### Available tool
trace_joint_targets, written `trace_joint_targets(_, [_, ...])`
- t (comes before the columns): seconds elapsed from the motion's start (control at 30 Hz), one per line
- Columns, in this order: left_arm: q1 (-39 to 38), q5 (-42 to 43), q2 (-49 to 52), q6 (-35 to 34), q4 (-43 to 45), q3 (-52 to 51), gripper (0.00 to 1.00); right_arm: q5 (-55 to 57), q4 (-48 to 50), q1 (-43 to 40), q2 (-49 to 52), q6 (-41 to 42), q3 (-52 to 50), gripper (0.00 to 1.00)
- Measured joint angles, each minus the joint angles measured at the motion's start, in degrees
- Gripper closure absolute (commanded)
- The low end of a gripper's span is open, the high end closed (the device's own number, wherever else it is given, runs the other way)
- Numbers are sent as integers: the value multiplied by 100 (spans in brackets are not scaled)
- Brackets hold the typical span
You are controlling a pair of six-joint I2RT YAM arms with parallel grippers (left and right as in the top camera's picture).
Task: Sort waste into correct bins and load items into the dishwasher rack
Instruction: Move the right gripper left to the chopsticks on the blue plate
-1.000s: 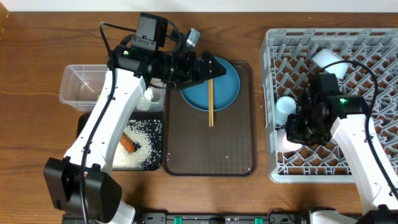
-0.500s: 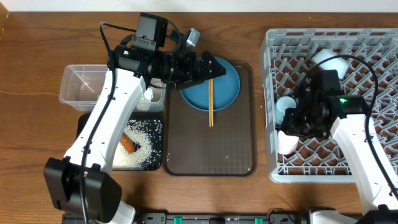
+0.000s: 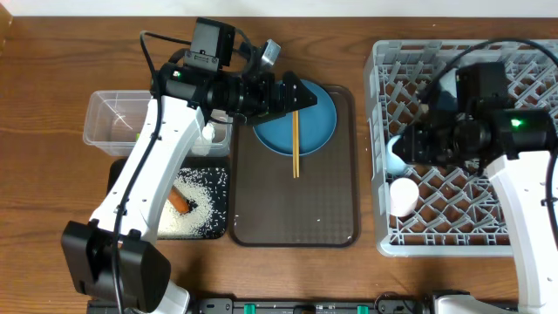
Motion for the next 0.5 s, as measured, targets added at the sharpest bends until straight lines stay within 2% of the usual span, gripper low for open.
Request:
trace_joint_targets(0.3, [85, -2, 0, -31, 348, -2, 4, -131, 861, 916, 0, 205, -122, 68])
trace_joint_targets(0.4, [435, -17, 0, -39, 490, -4, 4, -140, 1292, 1226, 2, 374, -297, 67])
trace_joint_targets(0.5, [1139, -37, 0, -46, 516, -4, 3, -138, 1812, 1576, 26, 516, -546, 59])
